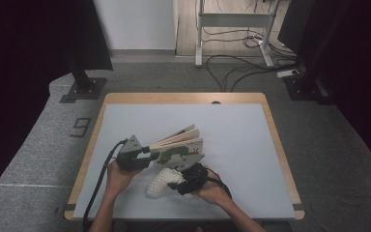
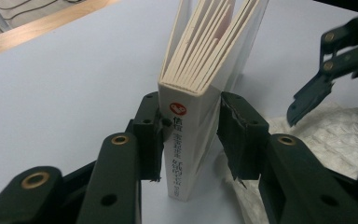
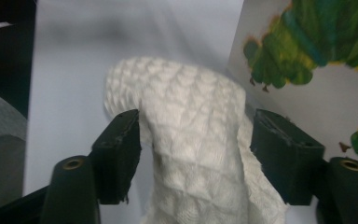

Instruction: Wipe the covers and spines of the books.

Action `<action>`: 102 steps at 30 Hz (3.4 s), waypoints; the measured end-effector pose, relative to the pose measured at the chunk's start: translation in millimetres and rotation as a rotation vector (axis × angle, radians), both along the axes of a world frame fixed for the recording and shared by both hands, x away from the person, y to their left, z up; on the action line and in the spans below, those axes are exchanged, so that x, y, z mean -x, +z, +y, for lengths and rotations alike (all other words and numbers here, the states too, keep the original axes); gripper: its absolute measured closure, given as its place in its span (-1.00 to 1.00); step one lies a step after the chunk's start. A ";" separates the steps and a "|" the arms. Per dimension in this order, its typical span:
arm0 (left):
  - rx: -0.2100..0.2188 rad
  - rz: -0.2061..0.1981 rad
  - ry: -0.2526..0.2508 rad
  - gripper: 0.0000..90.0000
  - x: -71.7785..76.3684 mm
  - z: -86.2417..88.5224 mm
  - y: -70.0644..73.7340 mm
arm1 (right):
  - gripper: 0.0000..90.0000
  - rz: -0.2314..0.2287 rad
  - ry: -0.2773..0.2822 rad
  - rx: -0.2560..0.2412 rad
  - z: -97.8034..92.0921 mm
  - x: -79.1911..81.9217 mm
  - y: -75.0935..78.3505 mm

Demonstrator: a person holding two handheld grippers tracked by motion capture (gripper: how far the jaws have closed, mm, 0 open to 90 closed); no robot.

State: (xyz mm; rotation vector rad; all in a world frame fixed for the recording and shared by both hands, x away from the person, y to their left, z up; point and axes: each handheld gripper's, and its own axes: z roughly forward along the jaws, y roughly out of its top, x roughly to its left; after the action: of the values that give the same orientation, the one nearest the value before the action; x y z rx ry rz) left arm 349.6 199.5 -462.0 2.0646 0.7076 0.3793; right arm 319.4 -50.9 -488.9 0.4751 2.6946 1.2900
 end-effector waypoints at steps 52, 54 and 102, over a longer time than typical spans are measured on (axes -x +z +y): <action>0.014 0.008 -0.007 0.35 -1.2 1.0 0.6 | -0.70 -0.046 -0.312 -0.099 -93.5 -64.0 15.6; 0.014 0.008 -0.007 0.35 -1.2 1.0 0.5 | -0.70 -0.038 -0.304 -0.098 -89.4 -69.1 15.0; -0.048 0.044 0.049 -0.38 13.1 13.0 2.3 | 0.07 -0.033 -0.227 -0.124 -79.3 -82.1 23.3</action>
State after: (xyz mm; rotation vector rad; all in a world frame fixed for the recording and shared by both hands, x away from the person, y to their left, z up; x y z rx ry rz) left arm 336.5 212.5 -459.7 2.1099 0.7840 0.3830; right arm 401.4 -130.2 -465.6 0.7419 2.4578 1.3893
